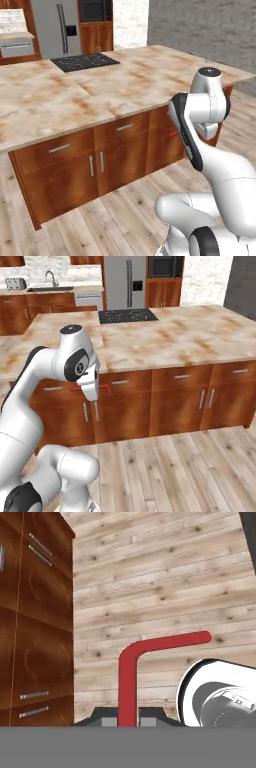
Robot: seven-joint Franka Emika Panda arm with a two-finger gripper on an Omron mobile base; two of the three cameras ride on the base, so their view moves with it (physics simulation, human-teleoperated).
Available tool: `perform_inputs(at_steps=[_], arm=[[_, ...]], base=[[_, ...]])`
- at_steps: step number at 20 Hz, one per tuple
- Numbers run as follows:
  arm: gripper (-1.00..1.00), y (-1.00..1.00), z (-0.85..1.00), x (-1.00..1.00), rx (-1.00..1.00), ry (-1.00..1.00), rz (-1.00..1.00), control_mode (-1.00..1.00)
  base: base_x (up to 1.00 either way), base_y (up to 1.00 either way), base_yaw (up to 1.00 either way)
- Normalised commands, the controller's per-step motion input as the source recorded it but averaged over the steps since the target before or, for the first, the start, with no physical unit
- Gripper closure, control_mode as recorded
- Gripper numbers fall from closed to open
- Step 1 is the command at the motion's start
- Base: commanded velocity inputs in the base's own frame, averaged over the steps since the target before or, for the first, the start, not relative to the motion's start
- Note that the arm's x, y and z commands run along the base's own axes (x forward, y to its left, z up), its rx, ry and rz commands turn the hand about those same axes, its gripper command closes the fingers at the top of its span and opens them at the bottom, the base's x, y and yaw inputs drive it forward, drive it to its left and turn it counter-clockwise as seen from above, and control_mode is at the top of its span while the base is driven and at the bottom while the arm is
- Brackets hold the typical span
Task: Take a straw from the drawer in front and place it inside the glass cup on the dining counter.
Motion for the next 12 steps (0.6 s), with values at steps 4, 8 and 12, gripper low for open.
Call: perform_inputs(at_steps=[4,8,12], arm=[[1.00,0.00,0.00,0.00,0.00,0.00,0.00,1.00],[1.00,0.00,0.00,0.00,0.00,0.00,0.00,1.00],[1.00,0.00,0.00,0.00,0.00,0.00,0.00,1.00]], base=[[0.15,-1.00,0.46],[0.04,-1.00,0.45],[-0.03,-1.00,0.35]])
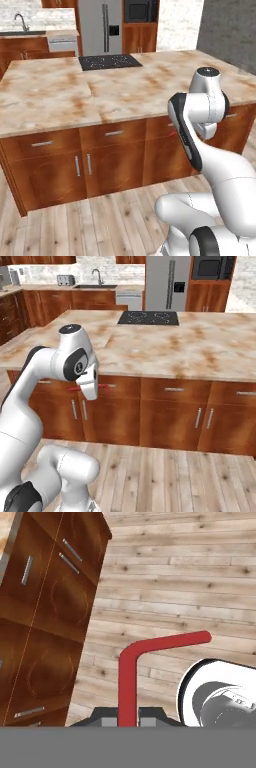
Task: Take a straw from the drawer in front and place it inside the glass cup on the dining counter.
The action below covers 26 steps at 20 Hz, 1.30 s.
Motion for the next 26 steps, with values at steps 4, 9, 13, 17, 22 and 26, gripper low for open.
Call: perform_inputs(at_steps=[4,9,13,17,22,26], arm=[[1.00,0.00,0.00,0.00,0.00,0.00,0.00,1.00],[1.00,0.00,0.00,0.00,0.00,0.00,0.00,1.00],[1.00,0.00,0.00,0.00,0.00,0.00,0.00,1.00],[1.00,0.00,0.00,0.00,0.00,0.00,0.00,1.00],[1.00,0.00,0.00,0.00,0.00,0.00,0.00,1.00],[1.00,0.00,0.00,0.00,0.00,0.00,0.00,1.00]], base=[[-0.14,-1.00,0.23],[-0.13,-1.00,0.20],[-0.08,-1.00,0.18],[-0.03,-1.00,0.17],[0.00,-1.00,0.21],[0.00,-1.00,0.27]])
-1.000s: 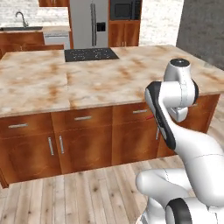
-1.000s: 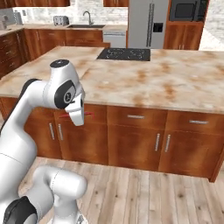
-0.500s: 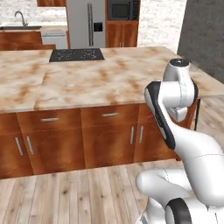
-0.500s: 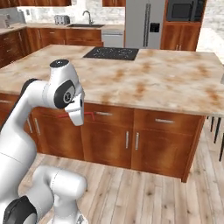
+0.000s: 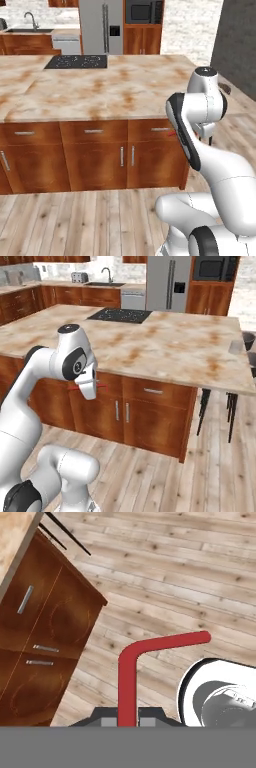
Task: Take a straw from the drawer in front and place it inside the glass cup on the dining counter.
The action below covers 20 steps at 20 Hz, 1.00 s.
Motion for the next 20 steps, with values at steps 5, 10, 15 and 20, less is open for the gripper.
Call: perform_inputs(at_steps=[5,10,15,20], arm=[[1.00,0.00,0.00,0.00,0.00,0.00,0.00,1.00],[1.00,0.00,0.00,0.00,0.00,0.00,0.00,1.00],[1.00,0.00,0.00,0.00,0.00,0.00,0.00,1.00],[1.00,0.00,0.00,0.00,0.00,0.00,0.00,1.00]], base=[[0.00,-1.00,0.30],[0.00,-1.00,0.31],[0.00,-1.00,0.31],[0.00,-1.00,0.33]])
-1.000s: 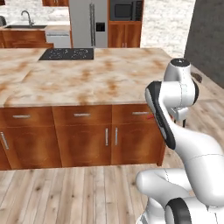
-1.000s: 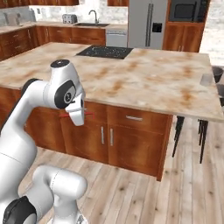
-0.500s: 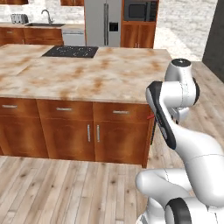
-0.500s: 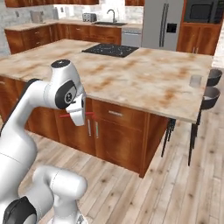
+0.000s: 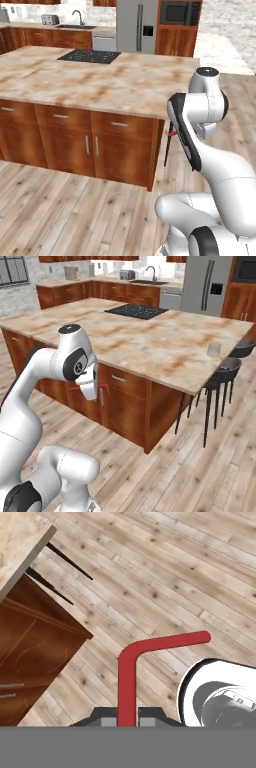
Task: Take a straw from the drawer in front and place it inside the glass cup on the dining counter.
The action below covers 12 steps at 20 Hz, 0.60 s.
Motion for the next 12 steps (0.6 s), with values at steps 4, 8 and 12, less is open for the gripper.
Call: perform_inputs(at_steps=[4,8,12], arm=[[1.00,0.00,0.00,0.00,0.00,0.00,0.00,1.00],[1.00,0.00,0.00,0.00,0.00,0.00,0.00,1.00],[1.00,0.00,0.00,0.00,0.00,0.00,0.00,1.00]], base=[[0.01,-1.00,0.34],[0.12,-1.00,0.38],[0.09,-1.00,0.37]])
